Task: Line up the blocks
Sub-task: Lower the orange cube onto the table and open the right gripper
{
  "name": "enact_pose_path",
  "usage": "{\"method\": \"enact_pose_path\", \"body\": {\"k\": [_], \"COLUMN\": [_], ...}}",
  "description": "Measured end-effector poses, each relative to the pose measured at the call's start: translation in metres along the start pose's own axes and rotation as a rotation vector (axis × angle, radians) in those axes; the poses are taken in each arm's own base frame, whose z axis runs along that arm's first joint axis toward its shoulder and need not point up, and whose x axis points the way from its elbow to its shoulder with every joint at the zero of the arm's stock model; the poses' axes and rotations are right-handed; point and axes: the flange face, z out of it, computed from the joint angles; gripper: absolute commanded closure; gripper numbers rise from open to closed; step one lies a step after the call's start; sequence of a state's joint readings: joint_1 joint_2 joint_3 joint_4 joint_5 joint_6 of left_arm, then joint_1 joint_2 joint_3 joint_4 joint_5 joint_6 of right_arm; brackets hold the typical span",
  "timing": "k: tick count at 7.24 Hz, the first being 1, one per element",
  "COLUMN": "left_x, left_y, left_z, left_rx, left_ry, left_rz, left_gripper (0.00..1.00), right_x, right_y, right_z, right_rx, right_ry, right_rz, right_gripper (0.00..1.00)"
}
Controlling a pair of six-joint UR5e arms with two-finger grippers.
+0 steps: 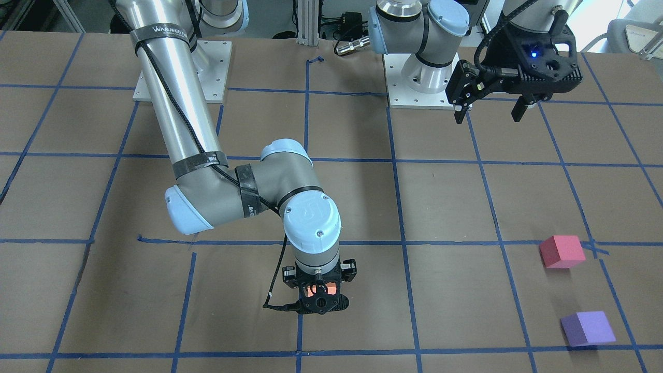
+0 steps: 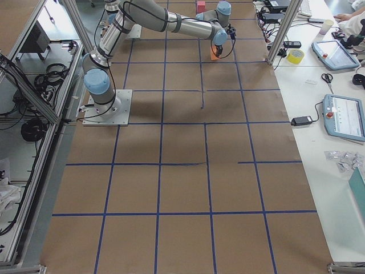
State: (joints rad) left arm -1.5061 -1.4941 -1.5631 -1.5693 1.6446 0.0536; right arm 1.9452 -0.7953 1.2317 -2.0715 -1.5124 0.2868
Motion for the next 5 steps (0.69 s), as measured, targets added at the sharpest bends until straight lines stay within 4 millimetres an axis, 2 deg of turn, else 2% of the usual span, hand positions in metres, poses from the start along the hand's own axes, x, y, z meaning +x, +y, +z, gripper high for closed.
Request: {"method": "enact_pose_path", "body": {"k": [3, 5], "left_x": [-0.001, -0.003], "left_y": [0.000, -0.001], "left_z": [-0.001, -0.006], "left_rx": [0.002, 0.009], "left_ry": [-0.003, -0.010], "left_rz": [0.000, -0.003], "left_gripper": [0.00, 0.00], "right_x": [-0.003, -0.001], "right_y": [-0.004, -0.004], "right_z": [-0.010, -0.037], "right_rx": [0.058, 0.087], "right_ry": [-0.012, -0.020], "right_rz": [-0.009, -0.002], "right_gripper": [0.00, 0.00]}}
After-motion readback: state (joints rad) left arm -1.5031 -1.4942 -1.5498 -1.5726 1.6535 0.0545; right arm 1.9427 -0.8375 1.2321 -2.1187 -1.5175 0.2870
